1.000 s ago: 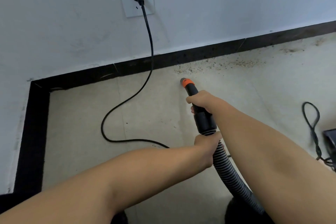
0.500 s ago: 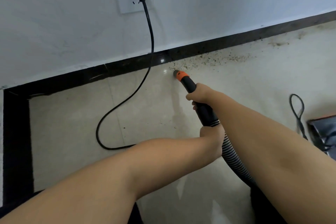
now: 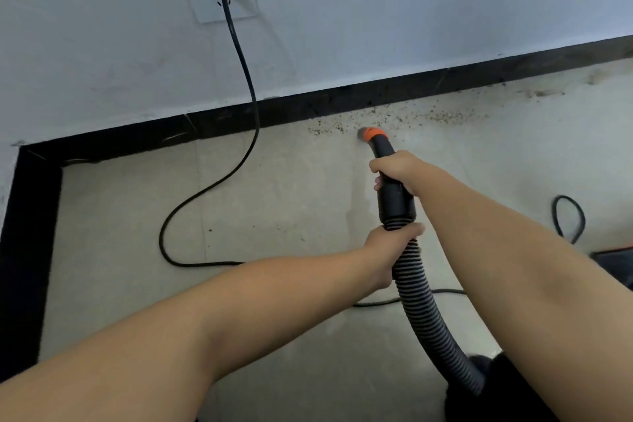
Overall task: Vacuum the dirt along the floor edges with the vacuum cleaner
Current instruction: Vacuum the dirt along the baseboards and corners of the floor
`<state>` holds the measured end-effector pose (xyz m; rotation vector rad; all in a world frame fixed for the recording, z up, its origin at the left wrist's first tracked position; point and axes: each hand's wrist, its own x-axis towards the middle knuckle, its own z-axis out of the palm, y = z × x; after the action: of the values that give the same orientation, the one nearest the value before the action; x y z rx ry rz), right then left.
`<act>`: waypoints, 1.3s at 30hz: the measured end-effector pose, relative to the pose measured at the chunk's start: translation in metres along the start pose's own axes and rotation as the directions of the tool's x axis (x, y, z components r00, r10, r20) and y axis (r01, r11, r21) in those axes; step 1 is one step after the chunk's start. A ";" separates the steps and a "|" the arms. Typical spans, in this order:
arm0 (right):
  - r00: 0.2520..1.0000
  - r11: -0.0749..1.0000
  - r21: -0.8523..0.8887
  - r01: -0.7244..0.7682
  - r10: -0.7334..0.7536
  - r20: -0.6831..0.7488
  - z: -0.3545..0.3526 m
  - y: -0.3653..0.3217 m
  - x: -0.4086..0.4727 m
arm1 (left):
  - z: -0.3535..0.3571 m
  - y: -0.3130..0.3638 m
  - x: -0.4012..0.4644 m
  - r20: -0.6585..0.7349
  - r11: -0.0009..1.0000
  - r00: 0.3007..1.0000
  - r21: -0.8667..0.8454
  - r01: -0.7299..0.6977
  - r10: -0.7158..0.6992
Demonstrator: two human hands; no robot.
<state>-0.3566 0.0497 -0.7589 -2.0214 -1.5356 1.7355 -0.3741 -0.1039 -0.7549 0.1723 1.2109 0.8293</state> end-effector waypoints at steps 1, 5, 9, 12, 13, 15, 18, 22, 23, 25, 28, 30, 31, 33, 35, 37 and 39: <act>1.000 1.000 0.008 0.005 -0.005 0.022 -0.005 0.002 0.001 | 0.009 -0.002 0.007 -0.037 1.000 0.999 0.018 -0.017 0.017; 0.995 0.999 0.034 0.021 -0.024 0.096 -0.020 0.007 0.005 | 0.030 -0.004 0.020 -0.118 1.000 0.993 -0.005 -0.029 0.028; 0.987 0.997 0.072 0.022 -0.033 0.159 -0.029 0.010 0.011 | 0.039 0.000 0.019 -0.083 0.996 0.996 -0.089 0.014 -0.021; 0.981 0.994 0.112 0.000 -0.022 0.191 -0.035 0.012 0.017 | 0.046 0.006 0.018 -0.098 0.995 0.994 -0.089 0.033 -0.042; 0.979 0.993 0.118 -0.001 -0.023 0.201 -0.036 0.012 0.020 | 0.047 0.006 0.021 -0.107 0.995 0.993 -0.088 0.040 -0.049; 0.977 0.995 0.102 0.007 -0.029 0.211 -0.035 0.010 0.025 | 0.048 0.005 0.026 -0.126 0.994 0.990 -0.099 0.043 -0.055; 0.981 0.998 0.040 0.057 -0.063 0.185 -0.028 0.010 0.033 | 0.046 0.003 0.041 -0.149 0.990 0.987 -0.133 0.043 -0.063; 0.979 0.995 -0.007 0.095 -0.092 0.181 -0.024 0.014 0.039 | 0.044 -0.002 0.050 -0.121 0.986 0.989 -0.155 0.061 -0.081; 0.979 0.995 -0.010 0.094 -0.091 0.181 -0.023 0.015 0.039 | 0.042 -0.004 0.051 -0.108 0.985 0.991 -0.158 0.062 -0.080; 0.979 0.995 -0.020 0.096 -0.090 0.185 -0.019 0.016 0.037 | 0.039 -0.008 0.050 -0.097 0.985 0.993 -0.165 0.057 -0.074; 0.971 0.991 -0.059 0.119 -0.104 0.217 -0.010 0.013 0.035 | 0.034 -0.010 0.050 -0.110 0.980 0.992 -0.193 0.040 -0.062; 0.965 0.989 -0.085 0.124 -0.100 0.243 -0.002 0.008 0.033 | 0.031 -0.011 0.050 -0.127 0.976 0.990 -0.216 0.029 -0.058; 0.963 0.988 -0.092 0.123 -0.097 0.253 0.002 0.006 0.032 | 0.029 -0.012 0.049 -0.138 0.973 0.989 -0.230 0.023 -0.056; 0.958 0.986 -0.106 0.129 -0.097 0.270 0.012 0.003 0.029 | 0.024 -0.014 0.048 -0.157 0.966 0.986 -0.258 0.010 -0.052; 0.954 0.982 -0.118 0.146 -0.109 0.278 0.021 0.001 0.026 | 0.018 -0.015 0.048 -0.174 0.960 0.983 -0.279 -0.001 -0.050; 0.956 0.981 -0.111 0.156 -0.122 0.266 0.027 0.001 0.025 | 0.012 -0.016 0.048 -0.182 0.959 0.982 -0.282 -0.003 -0.050; 0.963 0.985 -0.093 0.148 -0.122 0.239 0.027 0.001 0.026 | 0.009 -0.015 0.050 -0.181 0.961 0.982 -0.276 0.002 -0.054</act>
<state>-0.3802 0.0534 -0.7876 -1.7592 -1.8288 1.9298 -0.3539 -0.0792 -0.7972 -0.1528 1.2555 0.9954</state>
